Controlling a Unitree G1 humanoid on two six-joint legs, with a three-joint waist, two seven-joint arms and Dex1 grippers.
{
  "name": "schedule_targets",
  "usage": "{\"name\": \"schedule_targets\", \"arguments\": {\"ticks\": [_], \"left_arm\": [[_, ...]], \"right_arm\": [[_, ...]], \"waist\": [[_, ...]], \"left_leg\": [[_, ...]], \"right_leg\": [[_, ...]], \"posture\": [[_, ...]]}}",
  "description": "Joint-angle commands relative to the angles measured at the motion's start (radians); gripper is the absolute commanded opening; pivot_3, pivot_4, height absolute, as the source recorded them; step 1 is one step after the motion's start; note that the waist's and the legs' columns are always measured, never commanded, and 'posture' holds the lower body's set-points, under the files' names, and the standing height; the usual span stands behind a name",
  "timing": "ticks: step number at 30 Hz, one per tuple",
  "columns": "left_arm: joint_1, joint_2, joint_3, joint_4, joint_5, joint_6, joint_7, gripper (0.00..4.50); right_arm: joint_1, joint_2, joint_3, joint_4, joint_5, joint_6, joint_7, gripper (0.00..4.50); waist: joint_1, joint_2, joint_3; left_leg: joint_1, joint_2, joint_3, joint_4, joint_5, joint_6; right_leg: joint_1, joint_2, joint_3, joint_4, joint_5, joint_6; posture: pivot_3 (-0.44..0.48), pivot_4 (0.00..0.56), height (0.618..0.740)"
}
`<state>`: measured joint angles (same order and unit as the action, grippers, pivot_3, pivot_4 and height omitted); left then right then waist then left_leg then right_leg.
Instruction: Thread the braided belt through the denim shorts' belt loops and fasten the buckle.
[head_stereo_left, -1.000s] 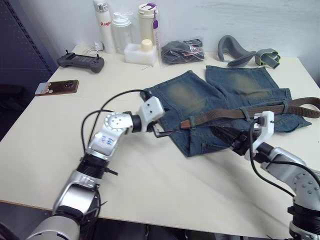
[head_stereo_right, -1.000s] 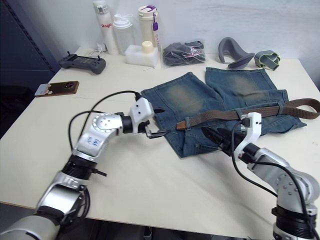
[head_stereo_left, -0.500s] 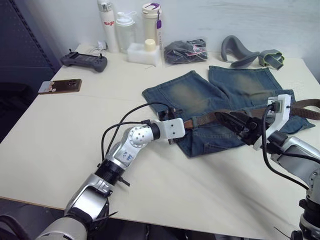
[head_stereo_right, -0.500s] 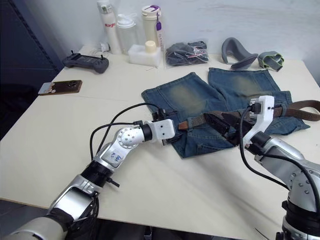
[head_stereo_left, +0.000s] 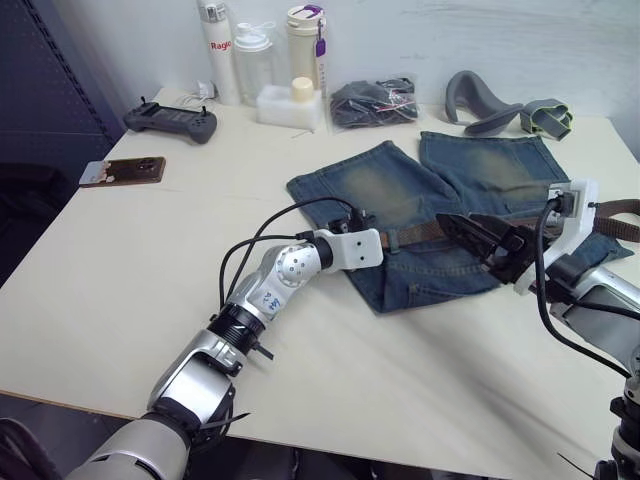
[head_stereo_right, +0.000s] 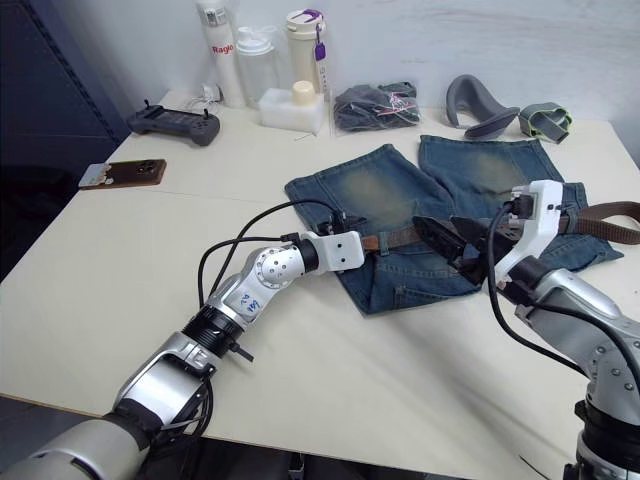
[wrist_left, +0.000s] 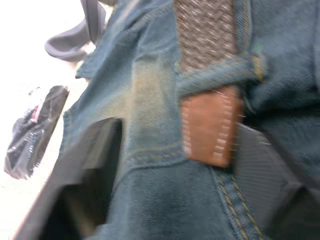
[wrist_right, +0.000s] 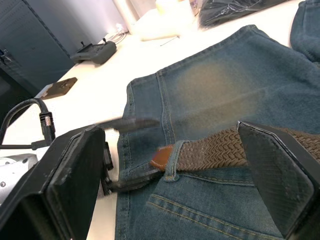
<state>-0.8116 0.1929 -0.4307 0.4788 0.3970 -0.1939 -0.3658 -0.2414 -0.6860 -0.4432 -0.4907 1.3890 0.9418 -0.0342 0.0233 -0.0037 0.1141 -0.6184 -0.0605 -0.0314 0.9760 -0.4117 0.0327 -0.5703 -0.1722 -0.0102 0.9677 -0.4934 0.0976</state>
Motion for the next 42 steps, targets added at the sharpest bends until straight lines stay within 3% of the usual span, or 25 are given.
{"name": "schedule_targets", "arguments": {"ticks": [1, 3, 4, 7, 8, 10, 13, 17, 23, 29, 36, 42], "left_arm": [[0.005, 0.008, 0.014, -0.052, -0.002, -0.053, 0.009, 1.23], [0.011, 0.020, 0.015, -0.059, 0.005, -0.076, 0.014, 0.28], [0.012, 0.024, 0.015, -0.060, 0.009, -0.083, 0.018, 0.03], [0.008, 0.031, 0.018, -0.051, 0.020, -0.091, 0.028, 0.03], [0.005, 0.035, 0.020, -0.047, 0.023, -0.093, 0.030, 0.00], [0.004, 0.043, 0.024, -0.045, 0.029, -0.096, 0.036, 0.00], [0.006, 0.051, 0.027, -0.047, 0.035, -0.093, 0.041, 0.00], [0.014, 0.083, 0.036, -0.063, 0.051, -0.079, 0.041, 0.00], [0.069, 0.164, 0.054, -0.154, 0.063, -0.047, 0.005, 0.00], [0.200, 0.337, 0.154, -0.365, 0.044, 0.050, -0.083, 0.00], [0.488, 0.653, 0.405, -0.458, 0.033, 0.088, -0.095, 0.00], [0.748, 0.783, 0.606, -0.517, 0.040, 0.102, -0.078, 0.00]], "right_arm": [[0.020, -0.034, -0.048, -0.038, 0.010, -0.030, -0.002, 4.50], [0.036, -0.050, -0.061, -0.027, 0.001, -0.037, -0.002, 4.50], [0.044, -0.060, -0.067, -0.019, -0.015, -0.039, -0.001, 4.50], [0.055, -0.079, -0.081, 0.017, -0.075, -0.055, 0.000, 4.50], [0.062, -0.089, -0.094, 0.050, -0.113, -0.062, -0.005, 4.25], [0.074, -0.102, -0.110, 0.107, -0.189, -0.084, 0.001, 3.63], [0.069, -0.110, -0.097, 0.178, -0.304, -0.125, 0.023, 2.12], [0.012, -0.107, 0.028, 0.365, -0.553, -0.228, 0.071, 0.06], [-0.081, -0.002, 0.137, 0.645, -0.757, -0.335, 0.138, 0.02], [-0.106, 0.023, 0.166, 0.722, -0.852, -0.331, 0.187, 0.02], [-0.165, 0.034, 0.182, 0.763, -0.906, -0.304, 0.243, 0.02], [-0.214, 0.059, 0.196, 0.769, -0.939, -0.278, 0.282, 0.02]], "waist": [[0.000, 0.000, 0.000], [0.000, 0.000, 0.000], [0.000, 0.000, 0.000], [0.000, 0.000, 0.000], [0.000, 0.000, 0.000], [0.000, 0.000, 0.000], [-0.001, 0.000, 0.000], [-0.006, 0.000, 0.000], [-0.029, 0.001, 0.000], [-0.035, -0.001, -0.002], [-0.051, -0.001, -0.002], [-0.056, -0.003, -0.004]], "left_leg": [[0.000, 0.000, 0.000, 0.000, 0.000, 0.000], [0.000, 0.000, 0.000, 0.000, 0.000, 0.000], [0.000, 0.000, 0.000, 0.000, 0.000, 0.000], [0.000, 0.000, 0.000, 0.000, 0.000, 0.000], [0.000, 0.000, 0.000, 0.000, 0.000, 0.000], [0.000, 0.000, 0.000, 0.000, 0.000, 0.000], [0.000, 0.000, 0.000, 0.000, 0.000, 0.000], [0.002, 0.000, 0.001, -0.001, 0.000, -0.001], [0.004, 0.001, 0.001, -0.003, 0.002, -0.003], [0.007, 0.001, -0.001, -0.003, 0.002, -0.004], [0.007, 0.000, -0.003, -0.003, 0.002, -0.004], [0.006, 0.000, -0.004, -0.003, -0.001, -0.002]], "right_leg": [[0.000, 0.000, 0.000, 0.000, 0.000, 0.000], [0.000, 0.000, 0.000, 0.000, 0.000, 0.000], [0.000, 0.000, 0.000, 0.000, 0.000, 0.000], [0.000, 0.000, 0.000, 0.000, 0.000, 0.000], [0.000, 0.000, 0.000, 0.000, 0.000, 0.000], [0.000, 0.000, -0.001, 0.000, 0.000, 0.000], [0.000, 0.000, -0.001, 0.000, 0.000, 0.001], [0.000, 0.000, -0.001, 0.001, 0.000, 0.002], [-0.001, 0.001, -0.001, 0.002, 0.000, 0.004], [0.000, 0.002, 0.000, 0.002, 0.000, 0.005], [-0.001, 0.002, 0.000, 0.003, 0.000, 0.005], [-0.001, 0.002, 0.000, 0.003, -0.001, 0.003]], "posture": [[0.000, 0.150, 0.631], [0.000, 0.150, 0.631], [0.000, 0.150, 0.631], [0.000, 0.150, 0.631], [0.000, 0.150, 0.631], [0.000, 0.150, 0.631], [0.000, 0.150, 0.631], [0.000, 0.150, 0.631], [0.000, 0.150, 0.631], [0.000, 0.150, 0.631], [0.000, 0.150, 0.631], [0.000, 0.150, 0.631]]}}
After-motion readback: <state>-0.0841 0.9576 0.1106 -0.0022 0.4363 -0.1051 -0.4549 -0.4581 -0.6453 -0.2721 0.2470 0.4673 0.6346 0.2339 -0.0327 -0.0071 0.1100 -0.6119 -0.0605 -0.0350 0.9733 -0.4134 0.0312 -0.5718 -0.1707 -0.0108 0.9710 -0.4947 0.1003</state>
